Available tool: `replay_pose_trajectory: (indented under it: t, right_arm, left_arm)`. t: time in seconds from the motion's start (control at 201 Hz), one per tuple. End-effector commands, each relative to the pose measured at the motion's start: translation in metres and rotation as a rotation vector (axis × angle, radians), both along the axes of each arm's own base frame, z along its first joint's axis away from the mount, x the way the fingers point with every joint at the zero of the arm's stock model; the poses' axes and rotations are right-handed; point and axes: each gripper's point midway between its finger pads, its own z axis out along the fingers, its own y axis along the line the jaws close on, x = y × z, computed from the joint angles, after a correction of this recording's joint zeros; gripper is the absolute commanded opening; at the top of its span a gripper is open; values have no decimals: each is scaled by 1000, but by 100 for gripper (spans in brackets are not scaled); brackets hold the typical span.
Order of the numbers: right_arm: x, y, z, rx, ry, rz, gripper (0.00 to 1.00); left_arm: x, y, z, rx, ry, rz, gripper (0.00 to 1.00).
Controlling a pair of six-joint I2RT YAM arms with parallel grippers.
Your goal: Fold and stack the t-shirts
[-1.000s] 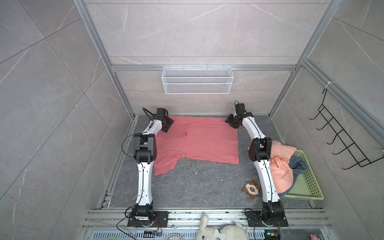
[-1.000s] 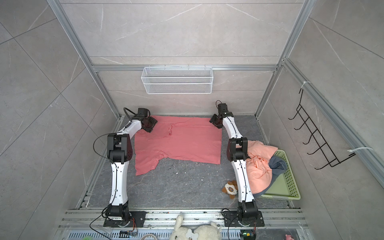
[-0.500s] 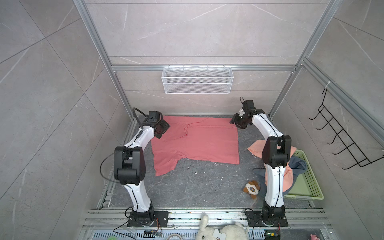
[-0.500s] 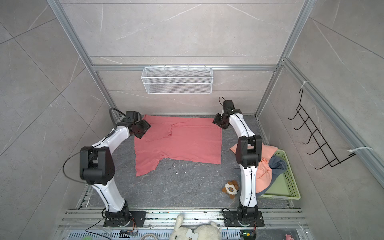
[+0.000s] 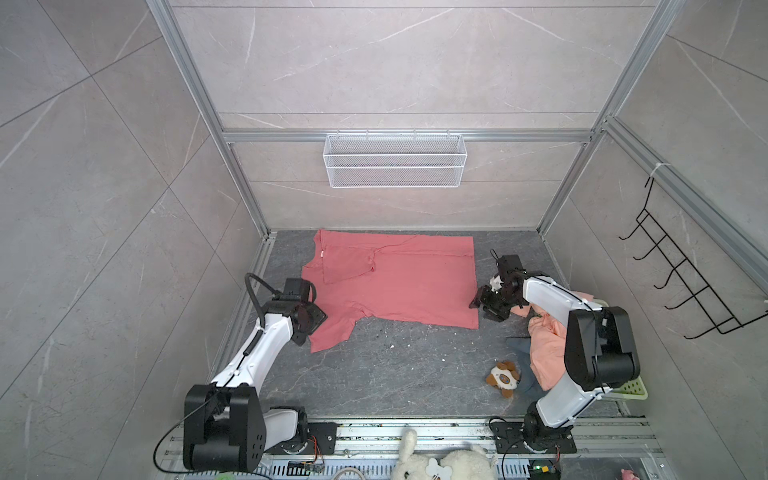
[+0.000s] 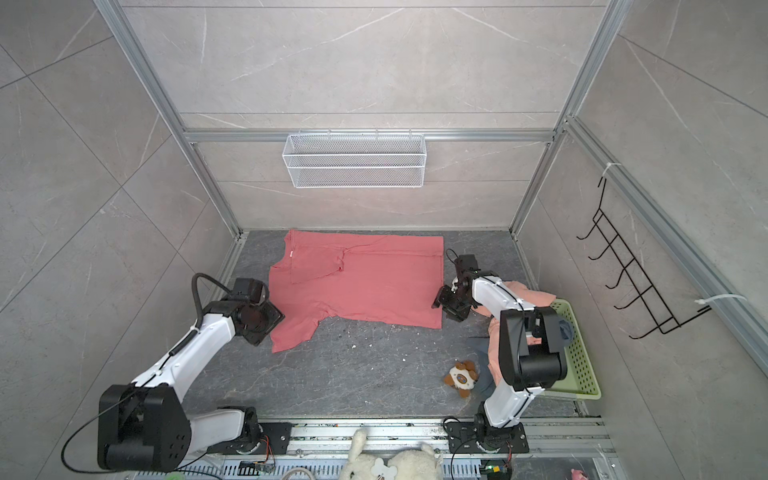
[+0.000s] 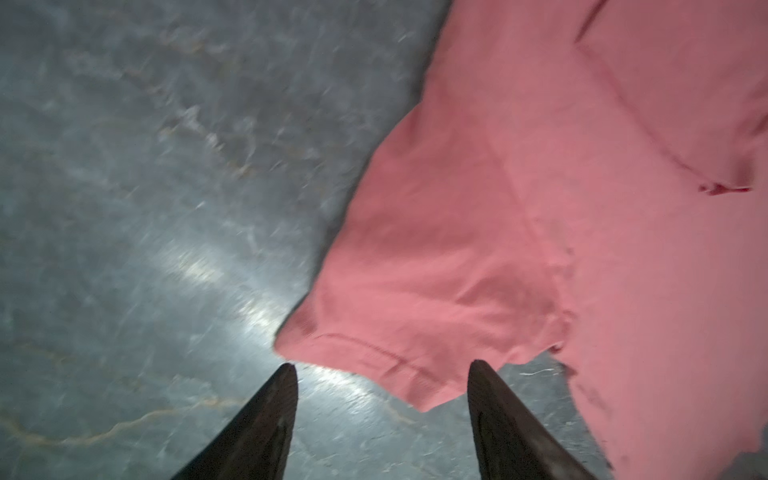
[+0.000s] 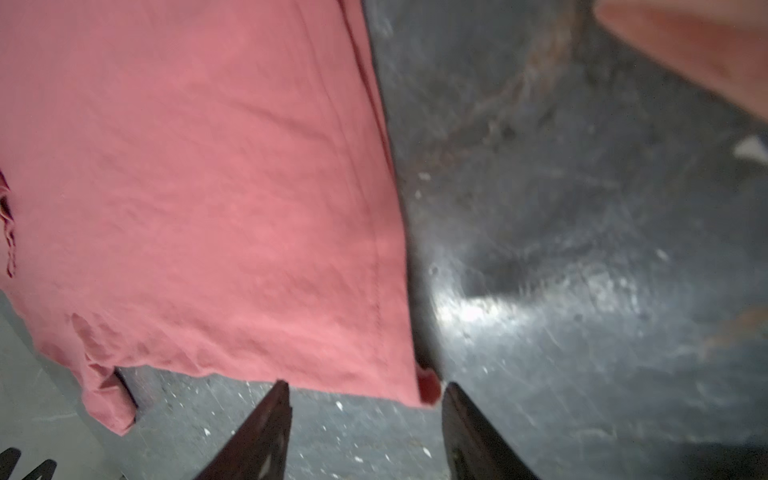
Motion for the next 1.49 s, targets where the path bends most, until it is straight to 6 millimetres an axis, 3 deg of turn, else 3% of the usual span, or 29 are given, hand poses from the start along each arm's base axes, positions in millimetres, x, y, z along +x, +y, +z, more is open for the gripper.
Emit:
replay_pose_trajectory:
  t: [0.0, 0.169, 0.348, 0.607, 0.856, 0.966, 0.995, 1.1, 1.269, 1.339, 1.488]
  right_arm:
    - [-17, 1, 4, 23, -2, 5, 60]
    - [-40, 2, -14, 52, 43, -21, 61]
    - [-46, 2, -32, 73, 64, -58, 62]
    - [-35, 0, -46, 76, 73, -112, 62]
    - [-31, -4, -56, 50, 103, -133, 61]
    - [-34, -4, -64, 49, 125, -141, 60]
    - [-35, -4, -67, 52, 137, -146, 58]
    - [-33, -4, -68, 47, 133, -151, 50]
    - [-29, -2, -63, 55, 131, -132, 14]
    - [-30, -2, -58, 51, 118, -112, 8]
    - [-38, -7, -48, 13, 123, -51, 4]
  left_arm:
    - [-28, 5, -16, -8, 58, 61, 66]
    - [-28, -2, -35, -50, 63, 74, 64]
    - [-14, -5, -47, -58, 74, 62, 61]
    - [-15, -4, -68, -46, 142, 76, 37]
    - [-7, -2, -62, -39, 101, 78, 8]
    - [-3, -4, -60, -49, 93, 76, 4]
    - [-2, -4, -60, -51, 92, 74, 0]
    - [-1, -3, -55, -48, 81, 80, 0]
    - [-1, -2, -38, -53, 26, 95, 0]
    - [-7, 0, -30, -45, 16, 103, 0]
    - [-41, 8, -16, -11, 60, 137, 0]
